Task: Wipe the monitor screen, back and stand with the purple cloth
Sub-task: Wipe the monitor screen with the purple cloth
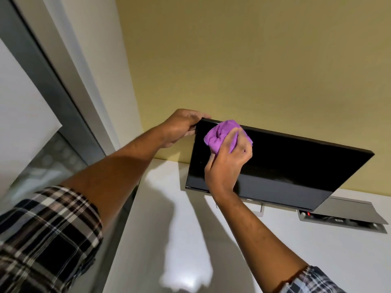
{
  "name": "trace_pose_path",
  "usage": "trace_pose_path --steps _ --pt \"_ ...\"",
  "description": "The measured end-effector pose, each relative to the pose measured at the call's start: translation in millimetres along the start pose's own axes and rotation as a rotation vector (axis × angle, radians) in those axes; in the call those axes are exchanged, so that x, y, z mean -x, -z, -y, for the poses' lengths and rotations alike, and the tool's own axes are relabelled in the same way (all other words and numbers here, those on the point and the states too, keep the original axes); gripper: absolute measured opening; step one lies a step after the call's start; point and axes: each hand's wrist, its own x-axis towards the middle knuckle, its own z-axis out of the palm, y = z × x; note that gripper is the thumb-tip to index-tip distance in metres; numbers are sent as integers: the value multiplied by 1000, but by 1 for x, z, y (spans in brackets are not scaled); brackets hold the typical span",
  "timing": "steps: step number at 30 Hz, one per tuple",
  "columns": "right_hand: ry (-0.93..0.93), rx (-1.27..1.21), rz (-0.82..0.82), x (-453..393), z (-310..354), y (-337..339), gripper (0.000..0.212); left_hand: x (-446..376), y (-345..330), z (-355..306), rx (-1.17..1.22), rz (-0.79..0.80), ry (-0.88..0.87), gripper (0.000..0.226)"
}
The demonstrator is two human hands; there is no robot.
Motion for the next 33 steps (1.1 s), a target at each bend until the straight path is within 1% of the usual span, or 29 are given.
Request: trace_pose_path --steps 4,6,10,14,16,18,19,21,22,24,25,27,29,31,33 --pt "280 -6 16 -4 14 -10 81 0 2 -1 -15 5 -24 24" --pt "333 35 21 -4 17 -12 77 0 4 -2 -50 3 -28 22" --pt "378 141 54 7 8 -12 71 1 5 -6 -96 9 -12 30" --pt "426 153 188 38 -20 -22 75 0 3 -9 -134 -2 11 31" --pt "444 152 261 60 -30 -31 71 0 3 -8 -164 -7 -1 31" --pt "450 181 353 82 -33 -36 63 0 4 -7 -210 -18 -29 30" --pt "449 217 362 94 -38 -42 56 1 3 -6 -235 -23 -50 30" --pt "362 76 489 110 -45 -49 42 2 2 -4 -261 -26 -81 29" --pt "345 56 541 114 -47 -48 44 3 2 -5 -260 -23 -86 28" --pt "348 49 594 115 -49 -41 63 5 1 -5 -256 -18 -94 28" --pt "300 -4 590 111 -48 -36 69 5 1 -5 -259 -14 -98 28" --pt "265 -65 522 93 -43 -18 72 5 0 -5 -273 -9 -107 30" --pt "264 -107 353 67 -36 3 69 4 -1 -4 -306 -21 -141 31" --pt "284 -108 170 34 -25 21 67 3 -3 -2 -358 -78 -187 29" --pt "307 -81 59 9 -17 27 64 2 -4 1 -415 -140 -227 26"
